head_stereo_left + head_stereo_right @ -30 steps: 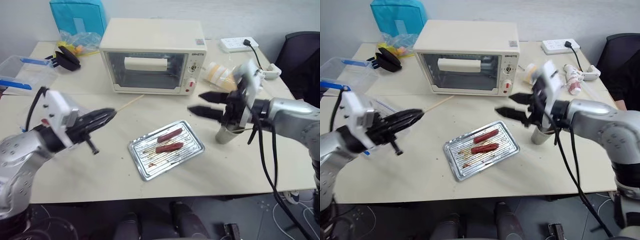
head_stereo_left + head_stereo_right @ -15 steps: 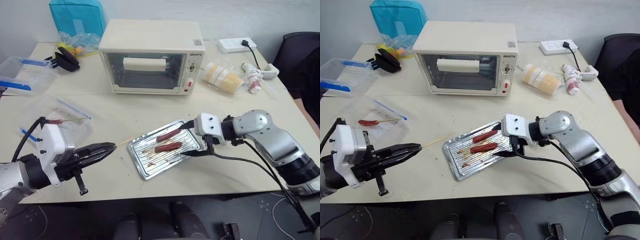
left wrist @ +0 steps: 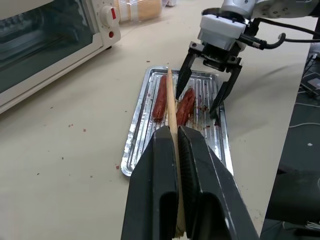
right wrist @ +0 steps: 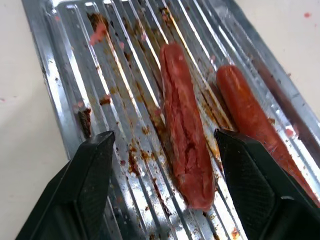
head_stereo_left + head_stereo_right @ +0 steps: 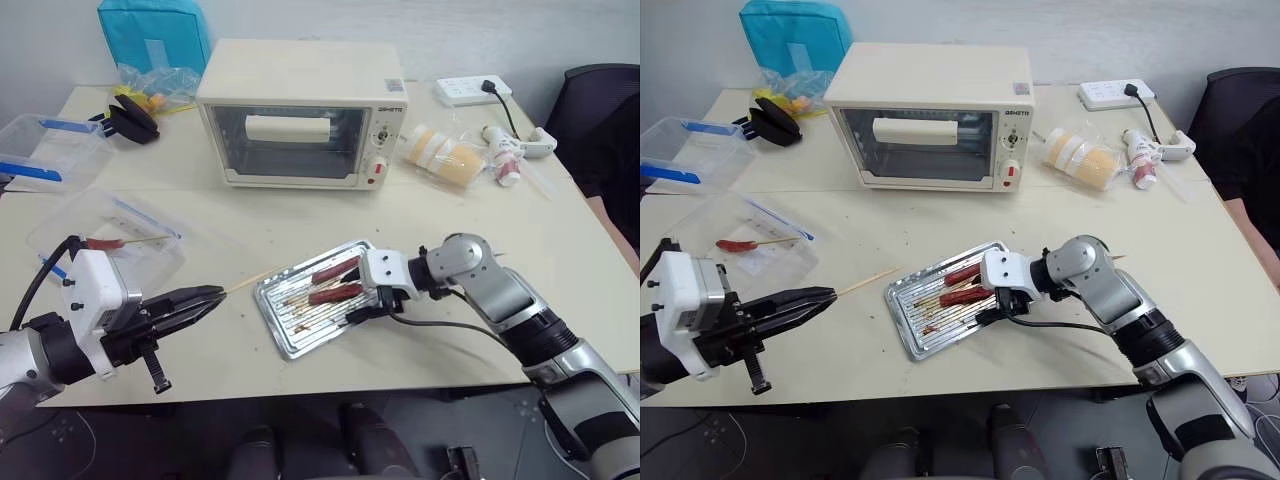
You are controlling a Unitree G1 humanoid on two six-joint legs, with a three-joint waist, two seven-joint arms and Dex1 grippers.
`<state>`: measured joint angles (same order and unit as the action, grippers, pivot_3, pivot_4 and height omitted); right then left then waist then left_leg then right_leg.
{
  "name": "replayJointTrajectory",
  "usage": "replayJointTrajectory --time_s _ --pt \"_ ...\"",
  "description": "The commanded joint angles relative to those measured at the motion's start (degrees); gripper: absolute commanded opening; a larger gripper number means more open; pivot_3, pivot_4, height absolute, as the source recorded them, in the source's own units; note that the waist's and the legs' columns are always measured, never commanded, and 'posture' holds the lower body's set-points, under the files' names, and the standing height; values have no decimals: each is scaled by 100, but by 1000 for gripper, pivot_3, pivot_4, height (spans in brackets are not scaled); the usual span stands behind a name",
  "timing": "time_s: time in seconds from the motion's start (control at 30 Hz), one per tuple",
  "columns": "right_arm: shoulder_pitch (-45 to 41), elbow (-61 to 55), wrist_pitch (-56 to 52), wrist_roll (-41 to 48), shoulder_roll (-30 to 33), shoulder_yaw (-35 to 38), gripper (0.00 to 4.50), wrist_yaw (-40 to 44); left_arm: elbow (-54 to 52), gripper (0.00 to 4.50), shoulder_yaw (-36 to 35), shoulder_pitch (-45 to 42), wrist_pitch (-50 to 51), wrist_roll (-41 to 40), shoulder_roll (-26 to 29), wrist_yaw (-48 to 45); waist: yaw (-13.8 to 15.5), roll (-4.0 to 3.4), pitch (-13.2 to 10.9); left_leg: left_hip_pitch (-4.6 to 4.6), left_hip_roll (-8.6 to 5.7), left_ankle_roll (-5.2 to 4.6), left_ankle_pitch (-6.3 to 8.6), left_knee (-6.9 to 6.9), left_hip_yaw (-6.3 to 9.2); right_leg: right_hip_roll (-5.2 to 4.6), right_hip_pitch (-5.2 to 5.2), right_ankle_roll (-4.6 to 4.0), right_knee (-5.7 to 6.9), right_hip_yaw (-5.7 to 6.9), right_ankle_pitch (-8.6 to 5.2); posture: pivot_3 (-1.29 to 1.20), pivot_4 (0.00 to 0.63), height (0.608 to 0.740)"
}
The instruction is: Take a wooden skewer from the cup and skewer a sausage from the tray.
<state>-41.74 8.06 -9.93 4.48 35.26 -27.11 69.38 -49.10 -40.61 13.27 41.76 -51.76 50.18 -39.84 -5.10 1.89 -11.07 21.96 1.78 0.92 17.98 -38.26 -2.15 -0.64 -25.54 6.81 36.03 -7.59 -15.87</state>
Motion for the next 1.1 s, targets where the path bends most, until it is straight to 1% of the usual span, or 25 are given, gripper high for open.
replayJointTrajectory --time_s 0.03,0.13,0.23,0.37,0.53,0.63,0.73,0.87,1.0,1.1 --pt "-105 160 123 -131 -226 56 3272 -9 -137 0 -118 -30 -129 -95 53 47 -9 0 0 0 0 0 0 0 0 0 0 0 1 0 0 0 150 740" --pt "-124 283 154 -199 -351 66 2773 40 -124 0 -95 -58 -147 -80 63 68 -13 0 0 -4 -1 2 -1 0 0 1 3 -1 4 0 1 0 150 740" --pt "-148 359 184 -239 -413 88 1865 88 -109 0 -73 -85 -164 -63 72 92 -12 0 0 -9 -1 2 -1 0 0 1 7 -2 4 0 1 0 150 740" --pt "-178 407 129 -241 -472 130 1865 131 -102 0 -54 -122 -171 -64 84 124 -26 0 0 -14 -2 2 -1 0 -1 1 10 -2 7 -1 1 0 150 740" --pt "-168 222 77 -196 -386 199 1865 278 -104 0 -20 -129 -156 -84 84 119 -36 0 0 -15 -1 2 -1 1 -1 3 10 -3 9 -1 0 0 150 740" --pt "-241 47 -101 -30 -299 346 1865 455 -85 0 48 -80 -188 -14 107 3 -50 0 0 -15 -1 3 -1 1 -1 2 10 -3 9 -1 0 0 150 740" --pt "-266 -36 -311 49 -285 405 1865 562 62 0 100 -224 -227 50 170 -33 -65 0 0 -15 -1 2 -1 1 -1 2 10 -3 9 -1 0 0 150 740" --pt "-162 59 -257 -135 -394 339 1865 430 151 0 158 -439 -205 14 225 45 -89 0 0 -17 -2 3 -2 1 0 5 10 -4 12 0 0 0 150 740" --pt "-153 202 -247 -262 -500 320 1865 283 116 0 184 -465 -185 -23 224 97 -138 0 0 -17 -1 3 -1 3 -1 4 10 -4 12 -1 0 0 150 740" --pt "-218 375 -197 -424 -561 311 1318 134 106 0 192 -456 -176 -37 233 118 -139 0 0 -17 0 3 -1 4 -1 4 9 -4 12 -1 0 0 150 740"
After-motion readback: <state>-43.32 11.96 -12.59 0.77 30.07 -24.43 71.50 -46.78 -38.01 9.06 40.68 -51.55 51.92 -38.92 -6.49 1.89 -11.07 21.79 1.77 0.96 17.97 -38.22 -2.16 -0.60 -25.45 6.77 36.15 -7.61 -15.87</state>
